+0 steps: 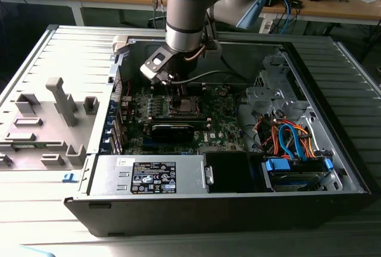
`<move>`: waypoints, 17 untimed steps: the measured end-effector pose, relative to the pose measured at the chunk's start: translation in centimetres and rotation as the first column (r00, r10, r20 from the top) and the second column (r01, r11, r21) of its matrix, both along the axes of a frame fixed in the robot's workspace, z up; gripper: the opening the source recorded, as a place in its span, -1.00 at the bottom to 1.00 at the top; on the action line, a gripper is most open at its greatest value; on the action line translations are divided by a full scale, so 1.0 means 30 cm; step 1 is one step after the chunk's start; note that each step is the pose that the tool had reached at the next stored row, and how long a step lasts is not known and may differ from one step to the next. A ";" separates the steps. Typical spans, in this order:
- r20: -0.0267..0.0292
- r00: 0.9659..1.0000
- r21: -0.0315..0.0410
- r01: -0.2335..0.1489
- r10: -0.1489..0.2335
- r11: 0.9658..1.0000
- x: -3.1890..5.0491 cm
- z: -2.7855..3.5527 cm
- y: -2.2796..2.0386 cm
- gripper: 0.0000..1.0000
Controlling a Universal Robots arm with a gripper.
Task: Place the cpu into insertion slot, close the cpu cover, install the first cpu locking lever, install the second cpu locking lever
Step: 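Close the cpu cover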
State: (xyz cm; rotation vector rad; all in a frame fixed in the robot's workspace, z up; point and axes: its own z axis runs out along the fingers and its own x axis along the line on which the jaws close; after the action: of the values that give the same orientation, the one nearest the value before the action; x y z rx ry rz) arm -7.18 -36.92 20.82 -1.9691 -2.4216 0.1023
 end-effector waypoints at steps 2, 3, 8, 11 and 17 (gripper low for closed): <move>0.000 1.000 0.000 0.000 0.000 1.000 0.000 -0.006 0.000 -0.79; 0.000 1.000 -0.001 0.000 0.000 1.000 0.000 -0.007 0.000 -0.79; 0.000 1.000 -0.001 0.001 -0.001 1.000 0.012 0.008 0.000 -0.79; -0.010 1.000 0.000 0.000 0.000 1.000 0.065 0.037 0.000 -0.79; -0.010 1.000 0.000 0.001 -0.001 1.000 0.066 0.103 0.000 -0.79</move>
State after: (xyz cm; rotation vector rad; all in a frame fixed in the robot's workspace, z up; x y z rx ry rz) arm -5.20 -36.92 23.91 -1.9645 -2.4150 0.1124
